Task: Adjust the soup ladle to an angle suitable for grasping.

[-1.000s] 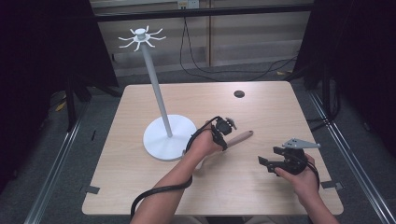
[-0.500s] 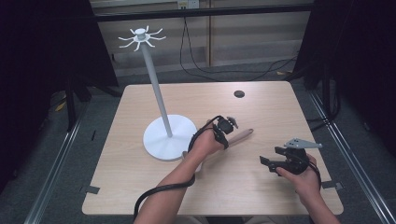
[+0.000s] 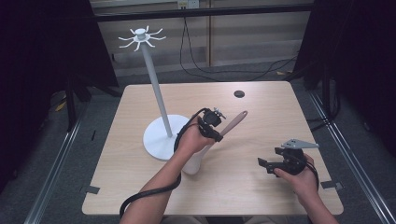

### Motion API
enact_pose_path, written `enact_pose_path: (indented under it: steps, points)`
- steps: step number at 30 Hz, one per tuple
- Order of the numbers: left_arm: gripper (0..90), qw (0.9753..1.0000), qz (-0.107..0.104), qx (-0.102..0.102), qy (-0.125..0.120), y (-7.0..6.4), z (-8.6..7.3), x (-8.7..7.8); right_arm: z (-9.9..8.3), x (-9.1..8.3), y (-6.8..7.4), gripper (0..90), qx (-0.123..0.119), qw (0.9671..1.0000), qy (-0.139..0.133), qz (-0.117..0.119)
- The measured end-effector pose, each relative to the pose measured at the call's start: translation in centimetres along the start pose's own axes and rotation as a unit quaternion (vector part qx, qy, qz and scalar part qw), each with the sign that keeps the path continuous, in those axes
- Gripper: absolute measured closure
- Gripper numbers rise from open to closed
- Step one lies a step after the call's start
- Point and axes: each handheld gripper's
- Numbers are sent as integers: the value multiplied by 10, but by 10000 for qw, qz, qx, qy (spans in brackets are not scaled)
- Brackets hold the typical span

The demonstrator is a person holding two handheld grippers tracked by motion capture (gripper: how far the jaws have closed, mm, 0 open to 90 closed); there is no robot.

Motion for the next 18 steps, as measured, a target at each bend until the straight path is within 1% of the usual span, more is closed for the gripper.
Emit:
enact_pose_path:
  steps: [1, 2, 3, 5, 8, 11, 12, 14, 17, 18]
  points:
    - [776, 10000, -18, 47, -58, 1, 0, -3, 0, 0, 0, 114, 15, 10000, -3, 6]
    - [775, 9999, -15, -31, -107, 0, 0, -6, -1, 1, 0, 109, 14, 10000, 3, 1]
    - [776, 9998, -52, -2, -174, 1, 1, -9, -1, 1, 0, 106, 14, 10000, 10, 18]
    - [776, 9996, -59, 7, -272, 3, 1, -14, -1, 2, 1, 97, 16, 10000, 3, 13]
    - [777, 9993, -47, -22, -361, 3, 1, -19, 0, 2, 2, 81, 15, 10000, -14, 13]
    - [777, 9990, -54, -22, -453, 3, 2, -24, -1, 3, 2, 54, 11, 10000, 15, 90]
    - [777, 9985, -26, -23, -545, 3, 2, -26, -1, 3, 2, 49, 26, 9999, 29, 112]
    - [777, 9980, -40, -50, -634, 3, 2, -30, -1, 3, 2, 46, 13, 9999, 4, 153]
    - [777, 9963, 7, -111, -856, 3, 0, -35, 0, 2, 3, 42, 18, 9998, -27, 174]
    - [777, 9961, 11, -52, -876, 4, 0, -39, 0, 2, 3, 41, 20, 9998, -27, 173]
Point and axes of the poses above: each handheld gripper's, and its own axes: x roughly forward along the jaws, z roughly out of its top, y roughly to its left, and after that the axes turned 15 degrees about -y, right-handed
